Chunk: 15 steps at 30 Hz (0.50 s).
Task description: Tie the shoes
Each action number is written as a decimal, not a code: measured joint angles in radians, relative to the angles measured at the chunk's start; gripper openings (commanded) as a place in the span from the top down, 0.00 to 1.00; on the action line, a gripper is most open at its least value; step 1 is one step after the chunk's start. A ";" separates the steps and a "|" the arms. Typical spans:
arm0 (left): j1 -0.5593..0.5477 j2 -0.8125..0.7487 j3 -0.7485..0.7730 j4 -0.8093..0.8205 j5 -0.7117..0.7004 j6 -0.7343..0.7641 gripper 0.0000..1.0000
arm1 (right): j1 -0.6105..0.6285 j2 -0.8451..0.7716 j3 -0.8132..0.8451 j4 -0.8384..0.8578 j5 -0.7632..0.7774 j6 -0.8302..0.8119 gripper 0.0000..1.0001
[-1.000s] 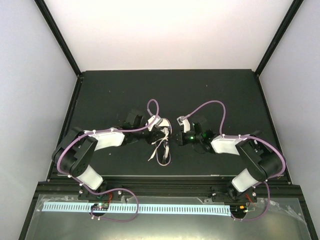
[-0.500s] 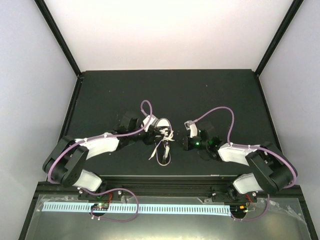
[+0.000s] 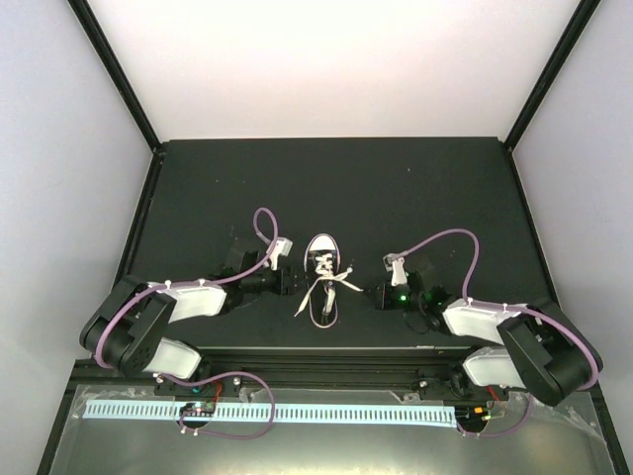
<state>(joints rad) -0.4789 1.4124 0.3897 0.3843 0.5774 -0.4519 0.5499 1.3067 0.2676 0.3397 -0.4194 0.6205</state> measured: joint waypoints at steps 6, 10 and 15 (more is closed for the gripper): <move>0.000 0.004 0.002 0.063 0.037 -0.074 0.45 | -0.007 -0.045 -0.018 -0.042 0.022 0.019 0.46; 0.000 0.029 0.031 0.077 0.065 -0.096 0.44 | -0.007 -0.102 -0.017 -0.053 0.027 0.029 0.27; 0.000 0.072 0.084 0.090 0.091 -0.117 0.44 | -0.007 -0.129 0.024 -0.032 0.016 0.047 0.22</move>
<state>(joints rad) -0.4786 1.4849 0.4732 0.4740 0.6682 -0.5694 0.5426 1.1782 0.2916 0.3080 -0.4034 0.6670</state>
